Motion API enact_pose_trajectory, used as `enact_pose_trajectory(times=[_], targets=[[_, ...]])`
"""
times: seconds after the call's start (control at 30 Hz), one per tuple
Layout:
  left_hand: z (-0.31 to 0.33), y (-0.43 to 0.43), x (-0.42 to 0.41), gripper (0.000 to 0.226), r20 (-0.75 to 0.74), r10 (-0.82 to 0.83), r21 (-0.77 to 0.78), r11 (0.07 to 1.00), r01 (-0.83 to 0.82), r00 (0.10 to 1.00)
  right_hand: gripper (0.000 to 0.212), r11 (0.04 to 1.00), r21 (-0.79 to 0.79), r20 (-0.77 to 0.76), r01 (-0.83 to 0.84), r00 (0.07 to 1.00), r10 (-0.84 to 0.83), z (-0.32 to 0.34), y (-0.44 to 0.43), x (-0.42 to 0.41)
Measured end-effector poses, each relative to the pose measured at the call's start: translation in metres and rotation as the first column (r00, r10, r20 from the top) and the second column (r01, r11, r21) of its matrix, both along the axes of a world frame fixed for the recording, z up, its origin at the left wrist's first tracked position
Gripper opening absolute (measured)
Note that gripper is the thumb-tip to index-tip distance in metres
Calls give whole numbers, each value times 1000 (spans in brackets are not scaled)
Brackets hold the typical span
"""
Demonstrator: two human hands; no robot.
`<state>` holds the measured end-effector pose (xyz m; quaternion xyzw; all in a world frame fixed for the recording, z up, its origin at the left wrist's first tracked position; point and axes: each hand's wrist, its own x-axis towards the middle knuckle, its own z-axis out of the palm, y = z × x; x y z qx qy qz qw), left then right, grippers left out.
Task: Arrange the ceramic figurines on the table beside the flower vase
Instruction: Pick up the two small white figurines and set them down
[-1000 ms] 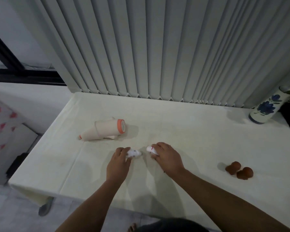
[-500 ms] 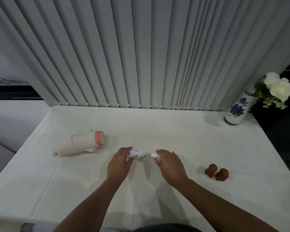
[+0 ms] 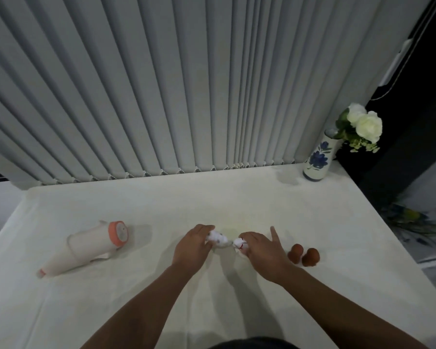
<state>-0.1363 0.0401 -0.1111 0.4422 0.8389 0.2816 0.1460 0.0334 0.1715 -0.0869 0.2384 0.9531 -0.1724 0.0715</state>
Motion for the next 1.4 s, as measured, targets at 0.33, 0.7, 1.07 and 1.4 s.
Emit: enact_pose_trajectory(times=[0.33,0.7,1.07,1.4], targets=[[-1,26,-19,43,-2,-113,-53,992,113,994,28,983,-170,35,72,997,-67,17,23,2],[-2,53,-33,42,13,-231,-70,970,232,973,19,937,-310,35,158,987,-155,26,40,-6],[-13,61,-29,43,5,-284,-124,951,282,959,23,924,-321,-56,209,969,-239,18,41,-2],[-12,65,-23,42,12,-273,-123,954,272,962,29,928,-247,-156,277,934,-320,6,37,3]])
